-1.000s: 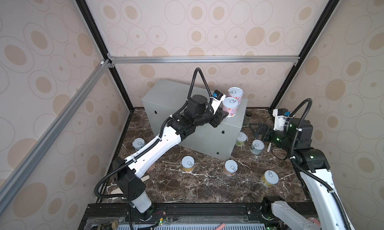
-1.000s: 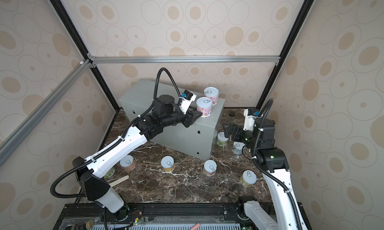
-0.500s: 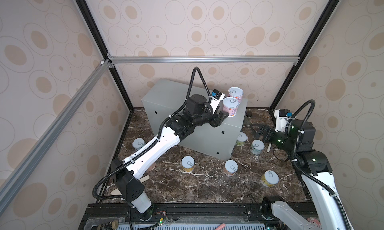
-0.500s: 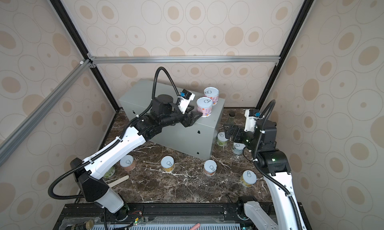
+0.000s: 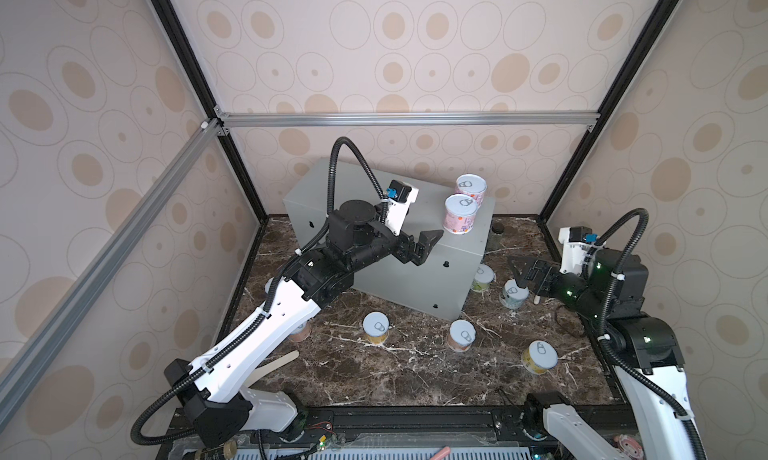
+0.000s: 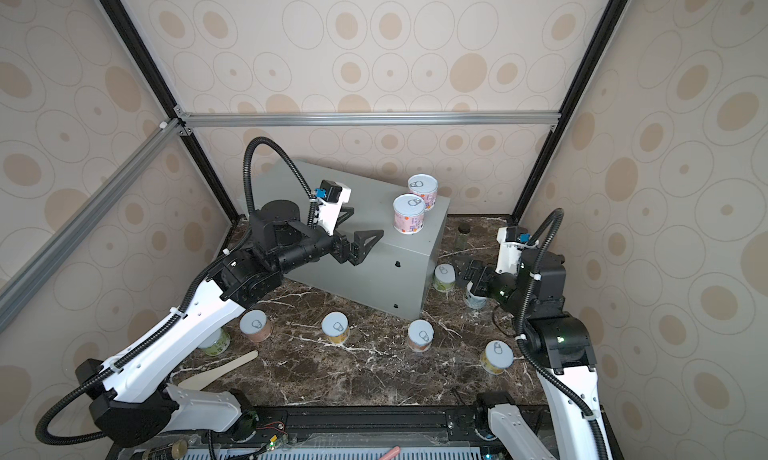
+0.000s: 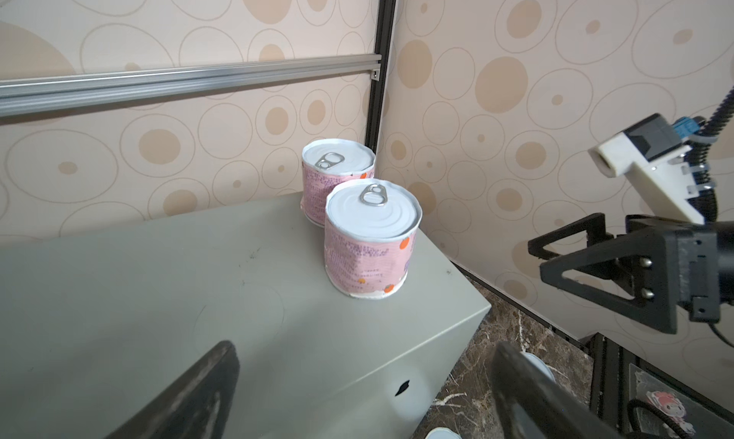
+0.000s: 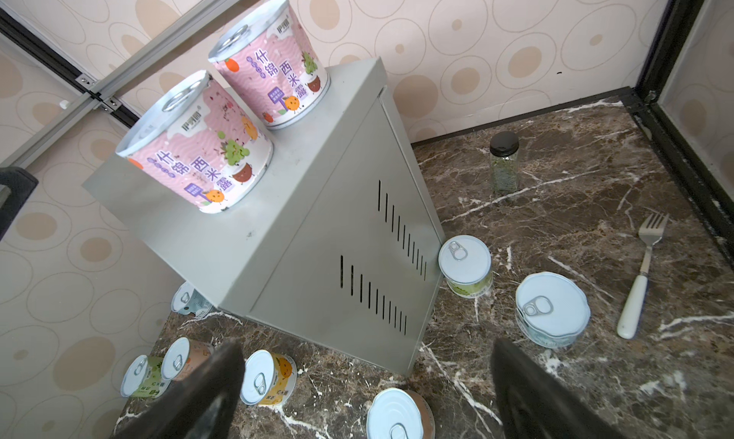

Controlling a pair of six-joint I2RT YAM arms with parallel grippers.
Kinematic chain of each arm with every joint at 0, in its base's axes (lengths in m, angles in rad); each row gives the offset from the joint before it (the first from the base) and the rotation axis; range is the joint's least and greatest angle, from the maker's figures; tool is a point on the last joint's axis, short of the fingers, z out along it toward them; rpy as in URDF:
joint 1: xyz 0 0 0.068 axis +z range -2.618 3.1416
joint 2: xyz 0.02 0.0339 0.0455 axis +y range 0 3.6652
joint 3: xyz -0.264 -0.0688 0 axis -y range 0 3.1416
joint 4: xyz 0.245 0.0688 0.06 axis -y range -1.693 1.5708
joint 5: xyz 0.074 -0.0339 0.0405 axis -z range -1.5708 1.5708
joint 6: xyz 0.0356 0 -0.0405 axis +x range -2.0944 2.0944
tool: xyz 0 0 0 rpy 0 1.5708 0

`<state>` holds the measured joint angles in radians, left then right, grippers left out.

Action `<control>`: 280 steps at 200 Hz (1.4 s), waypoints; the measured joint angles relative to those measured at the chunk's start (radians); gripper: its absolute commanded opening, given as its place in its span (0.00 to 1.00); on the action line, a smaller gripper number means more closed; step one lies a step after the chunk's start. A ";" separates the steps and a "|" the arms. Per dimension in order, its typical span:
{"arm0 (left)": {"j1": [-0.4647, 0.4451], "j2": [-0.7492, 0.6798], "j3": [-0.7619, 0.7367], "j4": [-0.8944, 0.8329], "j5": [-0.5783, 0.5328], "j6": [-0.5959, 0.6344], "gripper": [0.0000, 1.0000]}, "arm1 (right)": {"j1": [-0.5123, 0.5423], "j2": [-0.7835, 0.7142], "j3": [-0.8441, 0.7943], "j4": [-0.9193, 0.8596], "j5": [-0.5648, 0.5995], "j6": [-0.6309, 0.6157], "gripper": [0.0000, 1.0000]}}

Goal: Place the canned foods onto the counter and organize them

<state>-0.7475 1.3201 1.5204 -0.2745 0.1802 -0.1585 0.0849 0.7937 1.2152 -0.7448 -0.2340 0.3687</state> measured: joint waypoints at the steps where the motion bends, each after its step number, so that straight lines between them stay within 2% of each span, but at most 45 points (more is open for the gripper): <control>1: 0.000 -0.003 -0.005 0.000 -0.002 -0.002 0.99 | 0.000 -0.001 0.000 -0.001 0.000 0.000 0.99; 65: 0.000 -0.168 -0.189 -0.034 -0.117 -0.061 0.99 | 0.000 -0.080 -0.037 -0.074 0.003 0.002 0.99; 136: 0.000 -0.318 -0.465 -0.070 -0.226 -0.178 0.99 | 0.000 -0.145 -0.244 -0.097 -0.027 0.047 0.99; 193: 0.000 -0.404 -0.693 -0.126 -0.372 -0.323 0.99 | 0.000 -0.198 -0.429 -0.076 -0.069 0.094 0.99; 237: 0.001 -0.402 -0.755 -0.177 -0.515 -0.501 0.99 | 0.000 -0.201 -0.542 -0.038 -0.109 0.115 0.99; 280: 0.024 -0.297 -0.752 -0.257 -0.628 -0.669 0.99 | 0.000 -0.167 -0.632 0.024 -0.154 0.122 0.99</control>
<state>-0.7235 1.0233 0.7681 -0.5316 -0.4473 -0.8276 0.0849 0.6270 0.5835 -0.7204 -0.3878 0.4904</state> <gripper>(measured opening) 0.991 0.986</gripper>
